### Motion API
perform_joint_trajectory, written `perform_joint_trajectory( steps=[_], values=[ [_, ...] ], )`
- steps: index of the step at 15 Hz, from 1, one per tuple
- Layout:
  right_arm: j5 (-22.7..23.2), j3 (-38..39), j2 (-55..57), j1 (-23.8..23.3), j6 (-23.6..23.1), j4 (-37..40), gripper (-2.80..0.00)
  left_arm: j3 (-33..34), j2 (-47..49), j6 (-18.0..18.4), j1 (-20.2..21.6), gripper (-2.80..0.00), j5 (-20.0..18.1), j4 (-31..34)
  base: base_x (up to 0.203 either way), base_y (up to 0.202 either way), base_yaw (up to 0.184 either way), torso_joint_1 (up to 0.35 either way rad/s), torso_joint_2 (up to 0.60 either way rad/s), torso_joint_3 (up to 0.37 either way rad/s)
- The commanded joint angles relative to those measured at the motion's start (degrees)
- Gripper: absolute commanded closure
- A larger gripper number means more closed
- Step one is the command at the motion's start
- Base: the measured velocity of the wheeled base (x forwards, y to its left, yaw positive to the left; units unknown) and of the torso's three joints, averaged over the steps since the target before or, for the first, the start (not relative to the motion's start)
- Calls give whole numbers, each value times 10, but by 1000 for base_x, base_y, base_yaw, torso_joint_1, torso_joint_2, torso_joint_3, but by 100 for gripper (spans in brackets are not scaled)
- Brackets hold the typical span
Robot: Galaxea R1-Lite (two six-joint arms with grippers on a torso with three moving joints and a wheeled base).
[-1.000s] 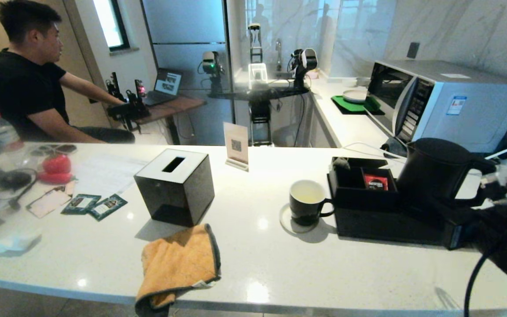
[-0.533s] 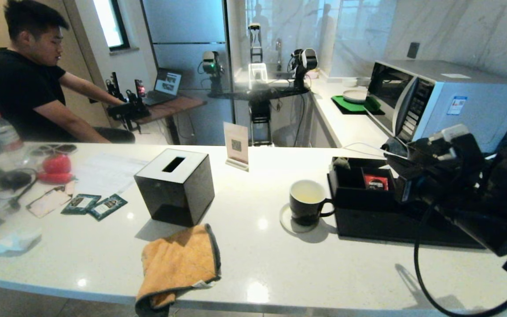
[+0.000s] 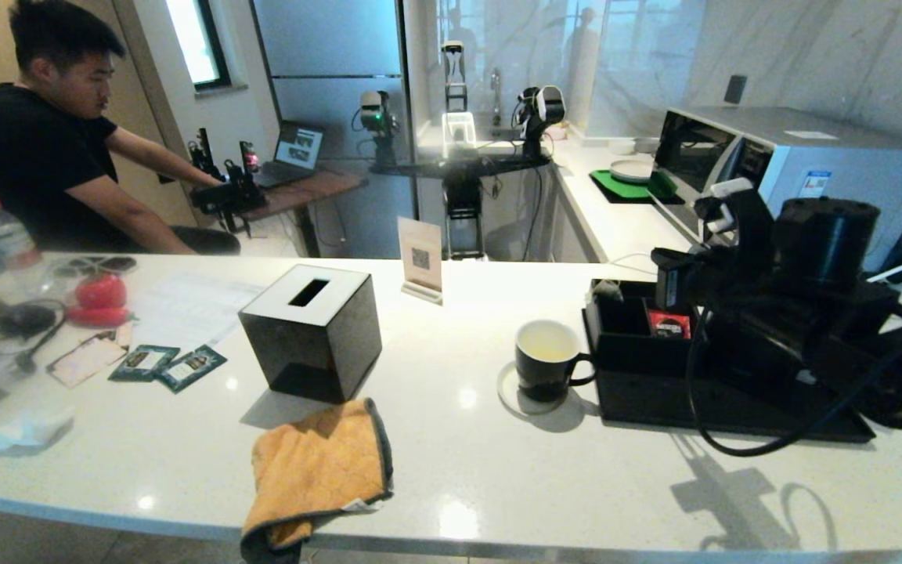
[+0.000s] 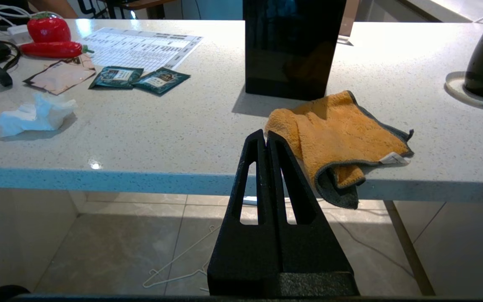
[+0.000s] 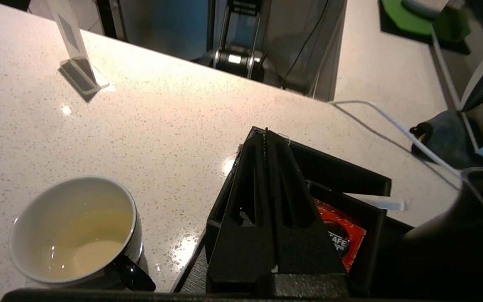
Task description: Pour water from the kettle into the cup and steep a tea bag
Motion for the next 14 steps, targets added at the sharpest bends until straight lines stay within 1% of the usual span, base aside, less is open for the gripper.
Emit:
perform_joint_trajectory(
  steps=[1, 3, 5, 8, 14],
  values=[
    [0, -56, 39, 0, 5, 48, 0, 0, 1, 0, 0, 0, 0, 0, 0, 0, 0, 0, 0, 0],
    [0, -96, 62, 0, 7, 79, 0, 0, 1, 0, 0, 0, 0, 0, 0, 0, 0, 0, 0, 0],
    [-7, -142, 86, 0, 7, 131, 0, 0, 1, 0, 0, 0, 0, 0, 0, 0, 0, 0, 0, 0],
    [-43, -215, 123, 4, 8, 223, 0, 0, 1, 0, 0, 0, 0, 0, 0, 0, 0, 0, 0, 0],
    [-52, -347, 168, 5, 10, 392, 0, 0, 1, 0, 0, 0, 0, 0, 0, 0, 0, 0, 0, 0]
  ],
)
